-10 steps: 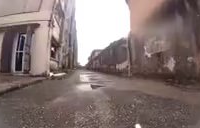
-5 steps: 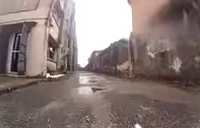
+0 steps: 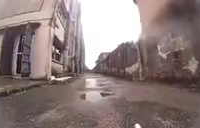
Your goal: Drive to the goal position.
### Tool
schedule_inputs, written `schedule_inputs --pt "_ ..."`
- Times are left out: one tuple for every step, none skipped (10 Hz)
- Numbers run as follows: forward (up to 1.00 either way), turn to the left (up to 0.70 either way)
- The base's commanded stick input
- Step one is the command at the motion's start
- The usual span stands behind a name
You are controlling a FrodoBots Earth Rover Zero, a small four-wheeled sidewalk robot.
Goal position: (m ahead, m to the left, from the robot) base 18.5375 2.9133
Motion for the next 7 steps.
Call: schedule_inputs --pt "0.70 0.00" --pt "0.70 0.00" --pt "0.70 0.00" --pt "0.70 0.00" --pt "0.70 0.00" --pt "0.70 0.00" --pt "0.70 0.00"
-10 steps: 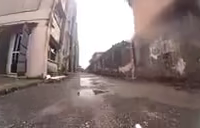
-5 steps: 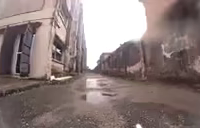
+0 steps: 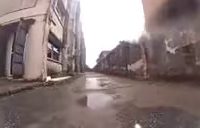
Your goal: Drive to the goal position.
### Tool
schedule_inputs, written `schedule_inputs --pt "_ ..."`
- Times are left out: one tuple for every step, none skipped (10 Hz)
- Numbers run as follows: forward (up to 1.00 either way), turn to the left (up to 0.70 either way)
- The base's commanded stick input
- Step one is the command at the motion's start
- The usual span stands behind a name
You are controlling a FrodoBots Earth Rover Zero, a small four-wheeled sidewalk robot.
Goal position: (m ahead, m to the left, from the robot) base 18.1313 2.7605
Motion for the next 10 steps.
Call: schedule_inputs --pt "0.70 0.00" --pt "0.70 0.00" --pt "0.70 0.00" --pt "0.70 0.00" --pt "0.70 0.00" --pt "0.70 0.00" --pt "0.70 0.00" --pt "0.70 0.00" --pt "0.70 0.00" --pt "0.70 0.00"
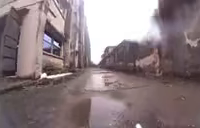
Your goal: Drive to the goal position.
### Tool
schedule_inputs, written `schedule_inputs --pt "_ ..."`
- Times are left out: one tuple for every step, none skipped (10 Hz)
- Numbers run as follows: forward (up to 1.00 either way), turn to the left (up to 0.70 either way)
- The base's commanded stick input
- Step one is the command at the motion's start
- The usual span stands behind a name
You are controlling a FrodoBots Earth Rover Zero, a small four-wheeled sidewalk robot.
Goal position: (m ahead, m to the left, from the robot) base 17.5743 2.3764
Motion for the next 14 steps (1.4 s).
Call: schedule_inputs --pt "0.70 0.00" --pt "0.70 0.00" --pt "0.70 0.00" --pt "0.70 0.00" --pt "0.70 0.00" --pt "0.70 0.00" --pt "0.70 0.00" --pt "0.70 0.00" --pt "0.70 0.00" --pt "0.70 0.00" --pt "0.70 0.00" --pt "0.70 0.00" --pt "0.70 0.00" --pt "0.70 0.00"
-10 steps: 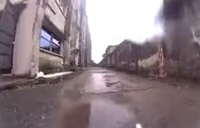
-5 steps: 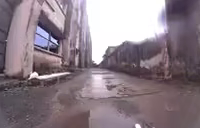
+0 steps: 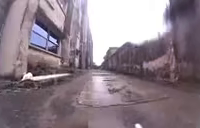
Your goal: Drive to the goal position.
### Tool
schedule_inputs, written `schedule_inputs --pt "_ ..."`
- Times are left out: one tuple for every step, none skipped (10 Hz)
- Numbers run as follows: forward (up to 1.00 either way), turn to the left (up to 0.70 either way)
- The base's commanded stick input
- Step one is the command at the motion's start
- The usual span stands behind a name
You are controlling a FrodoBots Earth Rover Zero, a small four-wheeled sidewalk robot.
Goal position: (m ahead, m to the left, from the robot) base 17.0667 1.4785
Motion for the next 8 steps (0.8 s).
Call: schedule_inputs --pt "0.70 0.00" --pt "0.70 0.00" --pt "0.70 0.00" --pt "0.70 0.00" --pt "0.70 0.00" --pt "0.70 0.00" --pt "0.70 0.00" --pt "0.70 0.00"
